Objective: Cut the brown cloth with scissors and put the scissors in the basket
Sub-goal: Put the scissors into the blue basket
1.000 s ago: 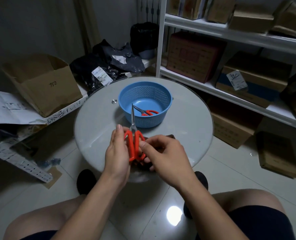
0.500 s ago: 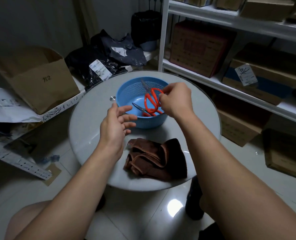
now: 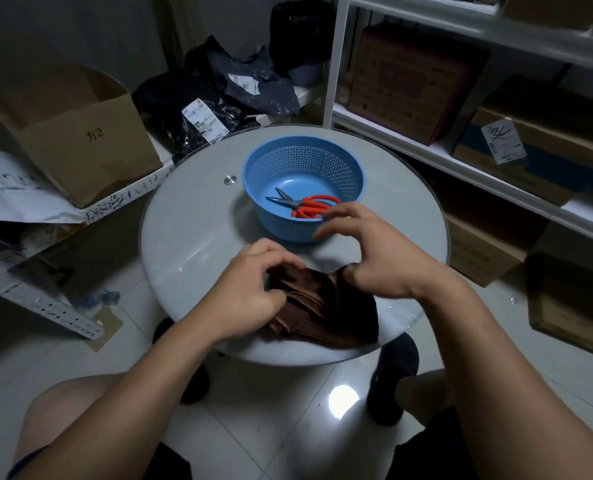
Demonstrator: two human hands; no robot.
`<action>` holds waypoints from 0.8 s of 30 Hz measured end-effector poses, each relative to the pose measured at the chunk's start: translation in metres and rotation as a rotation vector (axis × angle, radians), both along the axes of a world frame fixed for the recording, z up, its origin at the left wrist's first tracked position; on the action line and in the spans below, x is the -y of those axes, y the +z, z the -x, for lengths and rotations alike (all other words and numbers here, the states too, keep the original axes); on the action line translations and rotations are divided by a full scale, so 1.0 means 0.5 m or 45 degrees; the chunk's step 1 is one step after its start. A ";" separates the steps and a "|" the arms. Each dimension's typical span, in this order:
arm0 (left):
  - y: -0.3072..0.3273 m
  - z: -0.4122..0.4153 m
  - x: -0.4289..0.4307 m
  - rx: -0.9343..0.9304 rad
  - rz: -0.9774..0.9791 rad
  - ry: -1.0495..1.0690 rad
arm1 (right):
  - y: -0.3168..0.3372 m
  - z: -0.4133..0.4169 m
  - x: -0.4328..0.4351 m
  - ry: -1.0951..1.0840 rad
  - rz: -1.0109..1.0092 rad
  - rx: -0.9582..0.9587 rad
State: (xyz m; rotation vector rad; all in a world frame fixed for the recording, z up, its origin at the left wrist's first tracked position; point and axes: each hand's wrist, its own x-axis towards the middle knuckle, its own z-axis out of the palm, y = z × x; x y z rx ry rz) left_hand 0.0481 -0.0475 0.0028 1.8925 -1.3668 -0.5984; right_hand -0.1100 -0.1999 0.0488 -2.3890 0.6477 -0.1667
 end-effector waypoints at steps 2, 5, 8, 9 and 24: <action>-0.001 0.000 -0.011 0.065 -0.100 -0.104 | -0.014 0.043 -0.013 -0.048 0.161 0.017; 0.001 0.007 -0.025 0.159 -0.238 -0.185 | -0.036 0.064 -0.025 -0.039 0.222 -0.031; 0.001 0.019 -0.038 0.263 -0.287 -0.218 | -0.060 0.063 -0.035 0.022 0.281 -0.092; 0.002 0.024 -0.040 0.286 -0.296 -0.214 | -0.062 0.063 -0.038 -0.042 0.257 -0.026; 0.119 -0.003 -0.045 -0.613 0.143 0.160 | 0.026 0.075 -0.060 -0.621 -1.365 0.859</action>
